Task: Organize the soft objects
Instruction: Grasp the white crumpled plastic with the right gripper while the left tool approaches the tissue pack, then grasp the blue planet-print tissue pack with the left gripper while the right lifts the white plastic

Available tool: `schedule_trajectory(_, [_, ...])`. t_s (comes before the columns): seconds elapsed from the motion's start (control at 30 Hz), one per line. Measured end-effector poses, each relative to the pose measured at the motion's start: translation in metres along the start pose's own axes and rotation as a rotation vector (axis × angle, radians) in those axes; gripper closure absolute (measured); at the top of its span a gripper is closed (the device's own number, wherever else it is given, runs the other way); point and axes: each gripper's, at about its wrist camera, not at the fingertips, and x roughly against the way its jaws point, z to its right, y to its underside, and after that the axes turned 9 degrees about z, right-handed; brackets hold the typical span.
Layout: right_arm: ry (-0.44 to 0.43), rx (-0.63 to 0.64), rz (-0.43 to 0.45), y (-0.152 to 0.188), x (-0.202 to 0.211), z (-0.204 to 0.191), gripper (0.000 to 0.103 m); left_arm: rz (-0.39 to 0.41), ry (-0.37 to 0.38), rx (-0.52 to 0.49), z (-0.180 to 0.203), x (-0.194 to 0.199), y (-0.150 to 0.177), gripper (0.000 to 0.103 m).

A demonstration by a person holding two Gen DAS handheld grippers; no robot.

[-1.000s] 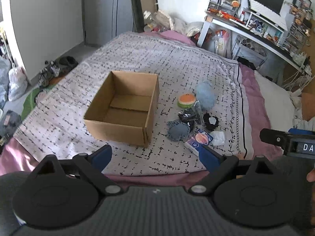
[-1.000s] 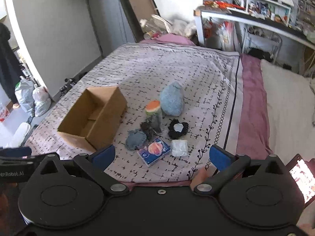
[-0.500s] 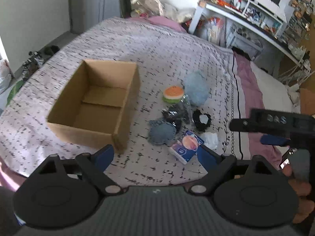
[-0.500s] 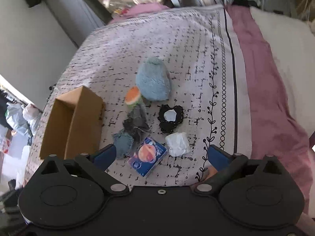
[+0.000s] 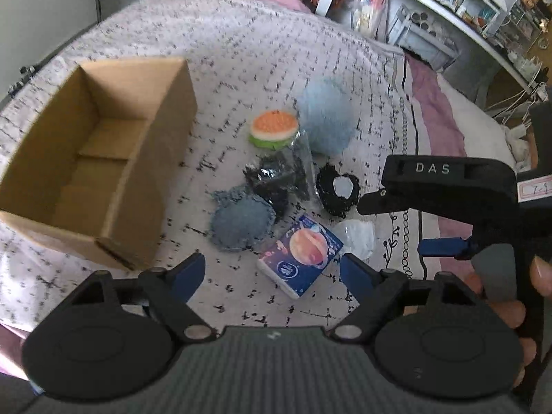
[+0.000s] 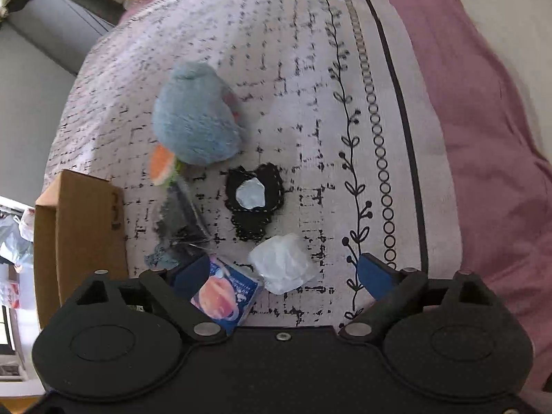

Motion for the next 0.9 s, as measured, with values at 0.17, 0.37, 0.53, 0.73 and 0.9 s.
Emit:
schedule_trajectory(0.17, [0.005, -0.036, -0.051, -0.003, -0.025, 0.002, 0.016, -0.043, 0.005, 0.02, 0.005, -0.029, 0.001, 0.018])
schedule_trajectory(0.37, [0.009, -0.051, -0.112, -0.003, -0.048, 0.004, 0.02, -0.09, -0.002, -0.022, 0.016, -0.059, 0.007, 0.018])
schedule_trajectory(0.53, [0.021, -0.038, -0.141, -0.001, -0.062, 0.0, 0.022, -0.123, -0.028, -0.054, 0.021, -0.078, 0.015, 0.018])
schedule_trajectory(0.73, [0.03, -0.048, -0.125, -0.002, -0.068, -0.003, 0.053, -0.117, -0.054, -0.097, 0.029, -0.089, 0.013, 0.019])
schedule_trajectory(0.9, [-0.022, -0.069, -0.114, -0.005, -0.065, 0.003, 0.054, -0.109, -0.067, -0.076, 0.033, -0.089, 0.011, 0.043])
